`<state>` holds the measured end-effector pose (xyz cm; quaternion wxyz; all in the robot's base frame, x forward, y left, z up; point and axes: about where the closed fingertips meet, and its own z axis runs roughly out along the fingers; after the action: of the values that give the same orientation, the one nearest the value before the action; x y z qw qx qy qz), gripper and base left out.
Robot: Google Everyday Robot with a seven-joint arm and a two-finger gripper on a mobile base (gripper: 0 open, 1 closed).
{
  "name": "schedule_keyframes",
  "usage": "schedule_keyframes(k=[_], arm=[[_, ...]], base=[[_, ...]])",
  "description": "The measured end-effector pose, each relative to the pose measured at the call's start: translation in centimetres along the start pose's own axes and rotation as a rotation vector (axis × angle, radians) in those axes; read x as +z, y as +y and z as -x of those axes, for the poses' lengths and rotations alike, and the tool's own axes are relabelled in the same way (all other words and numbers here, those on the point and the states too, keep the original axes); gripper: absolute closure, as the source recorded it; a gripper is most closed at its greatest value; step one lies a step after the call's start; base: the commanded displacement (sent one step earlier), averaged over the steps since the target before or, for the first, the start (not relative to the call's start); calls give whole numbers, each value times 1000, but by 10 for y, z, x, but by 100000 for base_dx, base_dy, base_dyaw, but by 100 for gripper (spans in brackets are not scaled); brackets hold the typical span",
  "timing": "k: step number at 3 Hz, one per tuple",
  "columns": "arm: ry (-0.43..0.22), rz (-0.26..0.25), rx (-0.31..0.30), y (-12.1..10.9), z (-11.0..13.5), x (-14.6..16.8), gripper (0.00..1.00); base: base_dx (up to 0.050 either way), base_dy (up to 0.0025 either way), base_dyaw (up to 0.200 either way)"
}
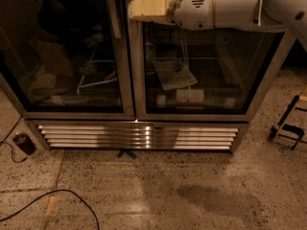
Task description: Pick orange can from middle drawer and place on counter
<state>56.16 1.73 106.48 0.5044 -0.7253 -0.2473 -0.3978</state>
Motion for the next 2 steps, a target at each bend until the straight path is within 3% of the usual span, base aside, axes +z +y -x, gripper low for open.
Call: schedule_keyframes(k=[2], arm=[[-3,-10,9,-21,6,-18,100]], base=[[0,0,0]])
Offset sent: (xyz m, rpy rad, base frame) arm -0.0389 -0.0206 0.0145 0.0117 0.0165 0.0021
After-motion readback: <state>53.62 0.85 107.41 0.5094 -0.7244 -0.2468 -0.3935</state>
